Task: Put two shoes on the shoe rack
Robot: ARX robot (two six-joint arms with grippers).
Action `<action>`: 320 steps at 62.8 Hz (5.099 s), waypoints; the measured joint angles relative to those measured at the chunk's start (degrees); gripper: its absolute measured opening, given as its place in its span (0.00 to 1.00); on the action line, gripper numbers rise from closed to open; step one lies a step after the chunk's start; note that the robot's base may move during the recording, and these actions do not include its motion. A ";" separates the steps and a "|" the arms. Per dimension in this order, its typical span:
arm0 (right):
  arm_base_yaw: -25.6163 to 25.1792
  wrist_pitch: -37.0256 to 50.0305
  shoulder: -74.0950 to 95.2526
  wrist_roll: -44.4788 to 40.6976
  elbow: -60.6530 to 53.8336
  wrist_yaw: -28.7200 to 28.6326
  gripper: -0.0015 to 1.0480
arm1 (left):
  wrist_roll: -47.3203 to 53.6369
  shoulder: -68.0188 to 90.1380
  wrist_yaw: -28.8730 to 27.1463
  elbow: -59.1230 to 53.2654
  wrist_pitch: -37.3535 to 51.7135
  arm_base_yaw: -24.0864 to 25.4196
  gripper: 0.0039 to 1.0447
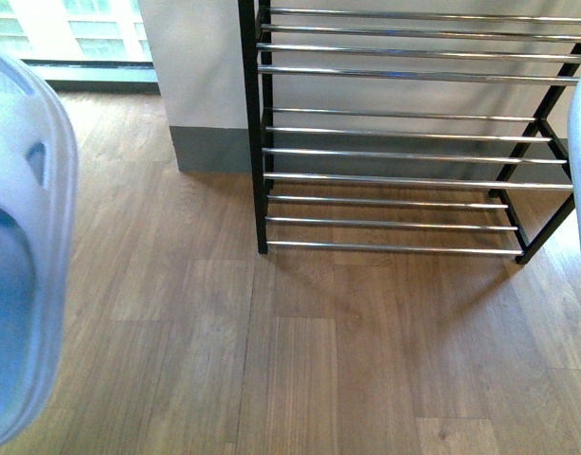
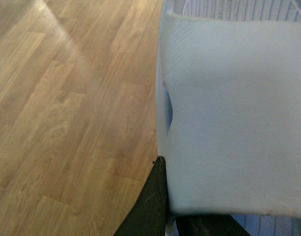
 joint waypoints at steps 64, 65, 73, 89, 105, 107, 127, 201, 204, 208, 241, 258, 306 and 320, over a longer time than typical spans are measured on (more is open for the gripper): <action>0.00 0.00 -0.02 0.00 0.00 -0.20 0.02 | 0.11 -15.61 -3.76 0.11 -13.11 -2.75 0.02; 0.00 0.00 0.00 0.00 0.00 -0.20 0.02 | 0.11 -15.61 -3.76 0.11 -13.11 -2.75 0.02; 0.00 0.00 0.00 0.00 0.00 -0.20 0.02 | 0.11 -15.58 -3.72 0.11 -13.11 -2.75 0.02; 0.00 -0.02 0.07 0.00 0.00 -0.13 0.02 | 0.11 -15.45 -3.67 0.11 -13.11 -2.75 0.02; 0.00 -0.02 0.00 0.00 0.00 -0.15 0.02 | 0.11 -15.45 -3.67 0.11 -13.11 -2.75 0.02; 0.00 -0.02 0.02 0.00 0.00 -0.15 0.02 | 0.11 -15.45 -3.69 0.11 -13.11 -2.75 0.02; 0.00 -0.02 0.02 0.00 -0.07 -0.15 0.02 | 0.11 -15.45 -3.65 0.11 -13.14 -2.75 0.02; 8.13 -2.23 21.16 -3.32 27.91 -0.76 0.02 | 0.13 -15.47 -3.67 0.17 -13.14 -2.75 0.02; 8.09 -4.28 23.58 -4.50 30.97 -0.07 0.02 | 0.13 -15.47 -3.67 0.17 -13.14 -2.75 0.02; 7.91 -6.62 26.51 -5.81 34.32 0.92 0.02 | 0.13 -15.47 -3.67 0.17 -13.14 -2.75 0.02; 5.07 -18.62 45.62 -15.47 55.01 5.16 0.02 | 0.13 -15.47 -3.67 0.17 -13.14 -2.75 0.02; 3.54 -20.59 50.60 -21.35 61.44 8.59 0.02 | 0.13 -15.47 -3.67 0.17 -13.14 -2.75 0.02; 3.48 -16.31 39.85 -19.43 53.13 1.64 0.78 | 0.13 -15.47 -3.67 0.17 -13.14 -2.75 0.02; 4.68 -11.17 29.00 -13.42 42.53 -4.13 0.91 | 0.13 -15.47 -3.67 0.17 -13.14 -2.75 0.02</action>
